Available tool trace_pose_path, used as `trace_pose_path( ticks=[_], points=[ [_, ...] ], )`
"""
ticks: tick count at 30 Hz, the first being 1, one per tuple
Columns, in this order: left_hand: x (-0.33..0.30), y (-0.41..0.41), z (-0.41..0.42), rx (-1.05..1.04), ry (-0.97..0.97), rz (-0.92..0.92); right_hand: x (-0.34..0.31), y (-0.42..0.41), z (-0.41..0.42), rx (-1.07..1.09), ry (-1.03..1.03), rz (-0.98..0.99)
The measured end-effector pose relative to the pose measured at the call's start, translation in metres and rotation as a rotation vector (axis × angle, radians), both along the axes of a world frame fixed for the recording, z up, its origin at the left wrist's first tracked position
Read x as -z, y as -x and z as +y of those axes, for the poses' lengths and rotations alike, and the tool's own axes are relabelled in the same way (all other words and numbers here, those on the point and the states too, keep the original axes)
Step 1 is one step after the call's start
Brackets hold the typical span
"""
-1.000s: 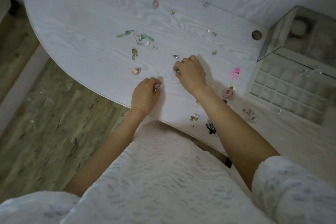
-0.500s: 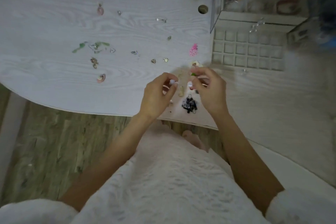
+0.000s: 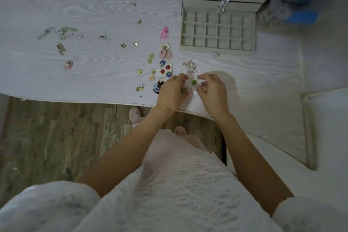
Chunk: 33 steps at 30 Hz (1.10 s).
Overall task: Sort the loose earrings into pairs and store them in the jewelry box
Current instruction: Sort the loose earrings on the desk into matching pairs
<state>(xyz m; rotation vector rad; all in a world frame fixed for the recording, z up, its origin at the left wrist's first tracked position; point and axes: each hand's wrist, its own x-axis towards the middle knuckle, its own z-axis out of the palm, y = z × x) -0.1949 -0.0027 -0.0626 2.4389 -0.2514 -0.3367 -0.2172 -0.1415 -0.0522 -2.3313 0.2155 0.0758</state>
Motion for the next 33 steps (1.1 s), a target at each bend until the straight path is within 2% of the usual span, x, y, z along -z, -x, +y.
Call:
trace_pose_path(
  ticks=[2, 7, 17, 20, 24, 28, 31, 33],
  points=[
    [0.000, 0.004, 0.002, 0.006, -0.023, -0.023, -0.002, 0.006, -0.008, -0.007, 0.054, -0.005],
    [0.001, 0.007, -0.002, -0.019, -0.056, -0.019, 0.004, 0.008, -0.003, -0.080, 0.075, 0.140],
    [-0.001, 0.004, -0.002, -0.068, -0.006, -0.015, -0.001, 0.000, 0.011, -0.154, 0.081, 0.163],
    [-0.020, 0.001, 0.018, -0.046, 0.050, -0.043, -0.013, -0.005, 0.008, -0.269, 0.185, 0.126],
    [-0.049, 0.001, 0.063, 0.036, 0.028, -0.166, -0.035, -0.024, 0.014, -0.445, 0.291, 0.027],
    [-0.052, -0.003, 0.127, -0.205, -0.045, -0.306, -0.053, -0.068, 0.048, -0.615, 0.334, -0.081],
    [-0.041, -0.011, 0.176, -0.485, -0.052, -0.252, -0.058, -0.103, 0.085, -0.699, 0.321, -0.154],
    [-0.031, -0.021, 0.213, -0.697, 0.053, -0.172, -0.053, -0.127, 0.118, -0.740, 0.311, -0.171]
  ],
)
